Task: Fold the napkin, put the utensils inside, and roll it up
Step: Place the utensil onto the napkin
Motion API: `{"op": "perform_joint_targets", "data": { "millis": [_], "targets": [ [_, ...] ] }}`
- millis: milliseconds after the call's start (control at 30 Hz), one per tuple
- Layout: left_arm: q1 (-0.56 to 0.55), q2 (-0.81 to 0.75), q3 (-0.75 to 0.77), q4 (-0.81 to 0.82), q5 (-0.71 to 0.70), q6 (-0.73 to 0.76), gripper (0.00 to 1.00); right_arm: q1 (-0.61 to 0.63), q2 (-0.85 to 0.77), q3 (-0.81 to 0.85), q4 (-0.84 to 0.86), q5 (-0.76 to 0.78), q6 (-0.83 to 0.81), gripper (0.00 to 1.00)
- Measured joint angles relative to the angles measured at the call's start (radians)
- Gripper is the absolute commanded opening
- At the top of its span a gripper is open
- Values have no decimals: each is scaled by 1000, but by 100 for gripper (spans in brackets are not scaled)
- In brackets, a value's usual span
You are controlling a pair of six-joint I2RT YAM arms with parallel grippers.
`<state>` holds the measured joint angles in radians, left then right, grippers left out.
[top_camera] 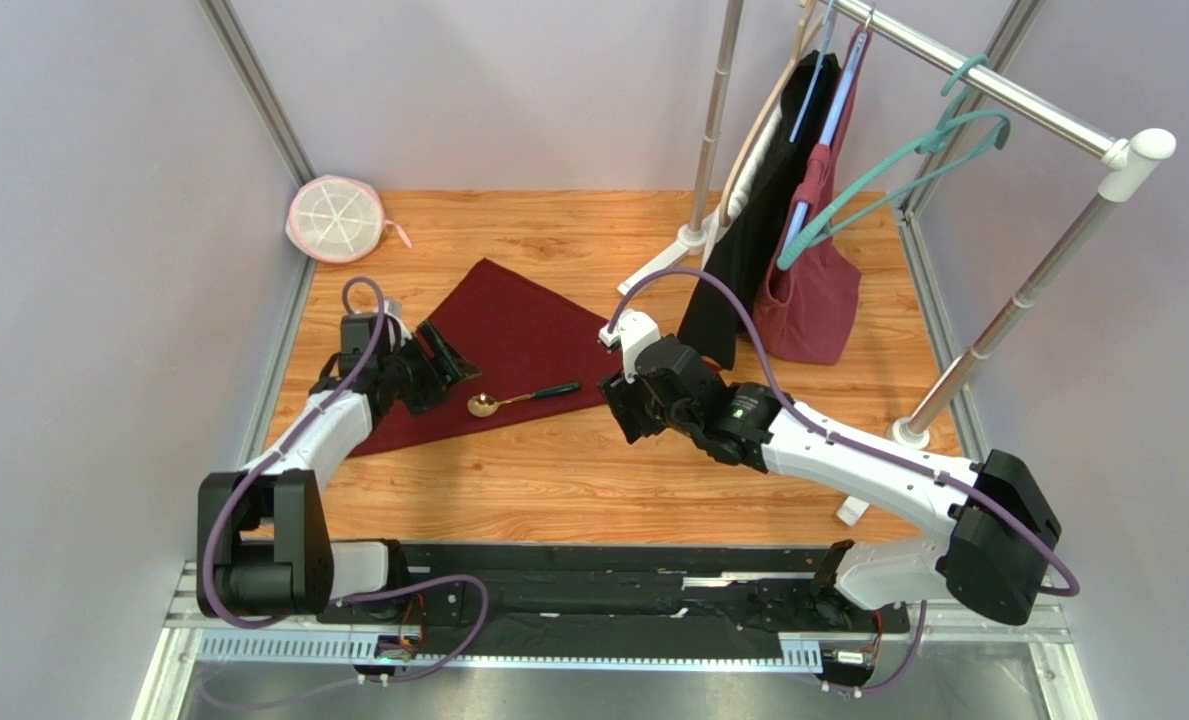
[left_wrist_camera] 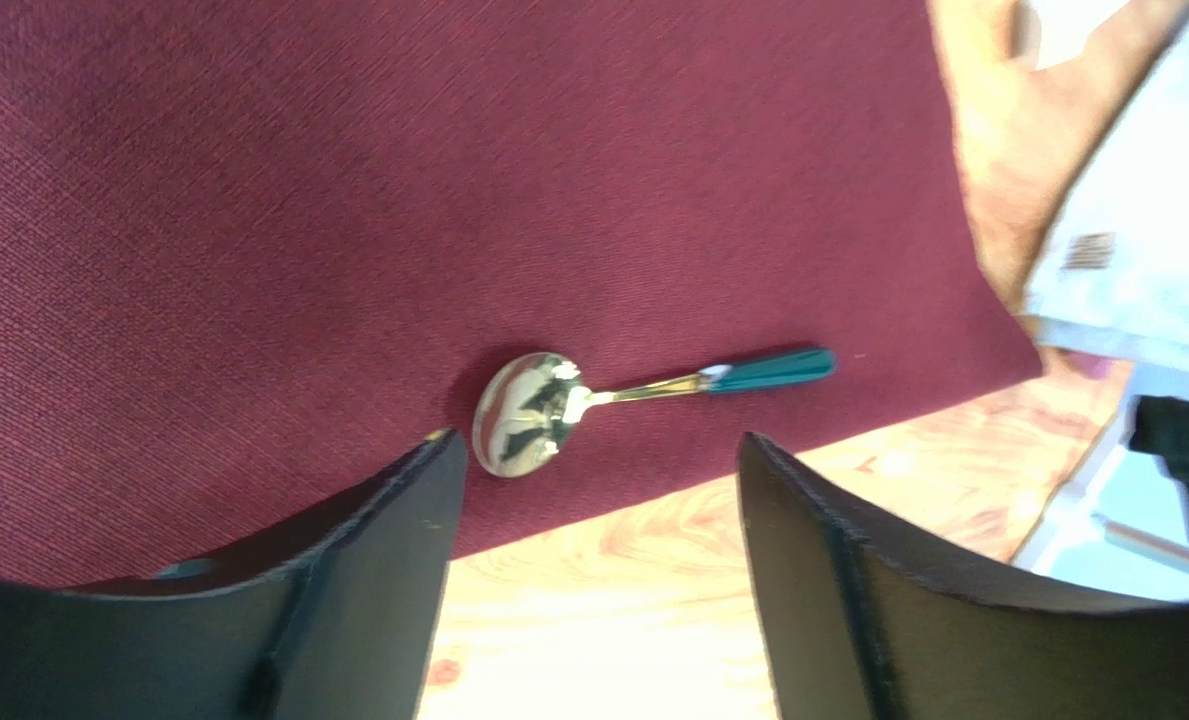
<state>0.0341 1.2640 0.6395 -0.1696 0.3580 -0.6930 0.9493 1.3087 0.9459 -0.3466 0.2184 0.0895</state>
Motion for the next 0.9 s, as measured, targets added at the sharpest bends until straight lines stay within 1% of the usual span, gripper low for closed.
{"op": "perform_joint_targets", "data": {
  "millis": [300, 433, 733, 833, 867, 900],
  "targets": [
    [-37, 146, 11, -13, -2, 27, 52, -10, 6, -24, 0, -3, 29, 61],
    [-54, 159, 11, -14, -5, 30, 51, -12, 6, -36, -2, -5, 35, 61],
    [-54, 176, 16, -16, -25, 38, 49, -15, 4, -39, -2, -13, 38, 61],
    [-54, 176, 16, -19, -29, 42, 43, -16, 0, -41, -2, -14, 38, 62],
    [-54, 176, 16, -21, -30, 44, 38, -17, -2, -43, -2, -16, 38, 61],
    [-54, 176, 16, -21, -31, 45, 37, -17, -4, -44, -2, -16, 39, 61]
  ]
}}
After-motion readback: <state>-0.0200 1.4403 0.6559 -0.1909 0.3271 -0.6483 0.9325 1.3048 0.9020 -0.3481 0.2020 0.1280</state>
